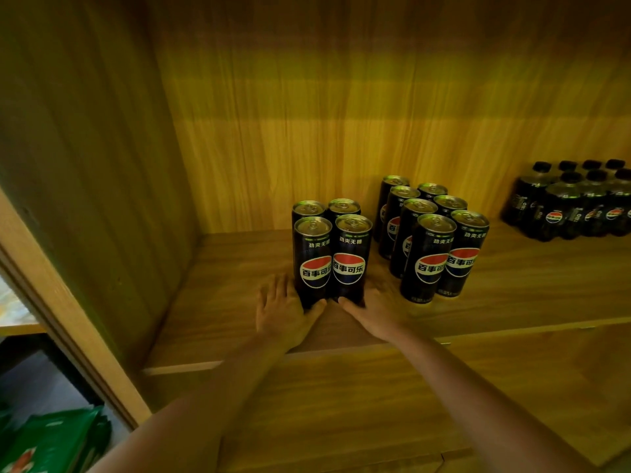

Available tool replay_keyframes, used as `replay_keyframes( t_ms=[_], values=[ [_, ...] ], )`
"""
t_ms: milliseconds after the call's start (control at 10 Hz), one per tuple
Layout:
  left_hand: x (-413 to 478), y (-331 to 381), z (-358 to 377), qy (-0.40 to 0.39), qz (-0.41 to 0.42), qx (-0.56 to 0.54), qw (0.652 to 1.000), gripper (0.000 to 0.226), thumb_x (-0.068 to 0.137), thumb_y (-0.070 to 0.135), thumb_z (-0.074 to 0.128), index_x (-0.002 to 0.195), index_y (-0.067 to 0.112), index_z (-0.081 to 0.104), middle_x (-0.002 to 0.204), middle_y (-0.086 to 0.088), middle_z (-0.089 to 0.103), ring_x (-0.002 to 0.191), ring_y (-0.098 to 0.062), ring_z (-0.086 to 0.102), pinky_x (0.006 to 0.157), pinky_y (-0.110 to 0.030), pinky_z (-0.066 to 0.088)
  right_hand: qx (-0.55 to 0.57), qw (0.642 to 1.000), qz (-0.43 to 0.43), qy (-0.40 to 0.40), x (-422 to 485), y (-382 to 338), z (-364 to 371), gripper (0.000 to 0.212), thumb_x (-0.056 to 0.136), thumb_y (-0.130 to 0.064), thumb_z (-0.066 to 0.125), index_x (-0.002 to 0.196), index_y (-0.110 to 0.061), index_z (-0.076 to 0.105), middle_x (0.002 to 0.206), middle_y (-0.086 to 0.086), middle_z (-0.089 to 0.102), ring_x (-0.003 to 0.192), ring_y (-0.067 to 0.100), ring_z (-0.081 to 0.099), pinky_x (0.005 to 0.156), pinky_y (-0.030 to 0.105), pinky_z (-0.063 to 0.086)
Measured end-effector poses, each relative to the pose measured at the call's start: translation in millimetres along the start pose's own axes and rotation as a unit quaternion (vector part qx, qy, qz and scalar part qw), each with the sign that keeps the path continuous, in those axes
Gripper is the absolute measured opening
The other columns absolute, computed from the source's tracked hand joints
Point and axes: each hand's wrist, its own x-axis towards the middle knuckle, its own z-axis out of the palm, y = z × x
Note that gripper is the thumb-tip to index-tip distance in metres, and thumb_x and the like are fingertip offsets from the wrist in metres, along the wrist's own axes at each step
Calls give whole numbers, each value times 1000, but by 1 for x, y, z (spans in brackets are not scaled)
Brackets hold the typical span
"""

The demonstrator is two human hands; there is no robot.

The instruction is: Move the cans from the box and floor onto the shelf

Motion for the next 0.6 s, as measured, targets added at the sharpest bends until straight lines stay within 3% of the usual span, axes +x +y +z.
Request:
replay_keyframes(
  t_ms=[200, 500, 600],
  values=[
    [16, -5, -4, -10, 20, -13, 1000, 82, 88, 60, 31, 148, 12, 3, 159, -8, 4, 146, -22, -6, 116, -43, -6, 0, 1000, 14, 14, 14, 0, 6, 64, 79, -57, 49, 127, -15, 46, 133, 9, 51, 125, 26, 44, 106, 39, 34],
    [22, -10, 5, 9, 27, -26, 999, 84, 86, 62, 31, 148, 13, 4, 159, -6, 5, 146, -21, -6, 117, -44, -6, -13, 999, 29, 43, 16, 3, 17, 78, 74, -60, 55, 135, -16, 34, 142, 8, 42, 134, 24, 35, 112, 40, 25],
    [20, -15, 2, 17, 13, -24, 999, 91, 82, 68, 33, 148, 11, 5, 158, -7, 5, 146, -21, -4, 118, -44, -2, 56, 996, 21, 73, 15, 3, 15, 87, 69, -59, 63, 137, -17, 29, 143, 8, 40, 133, 25, 36, 109, 37, 33]
  ],
)
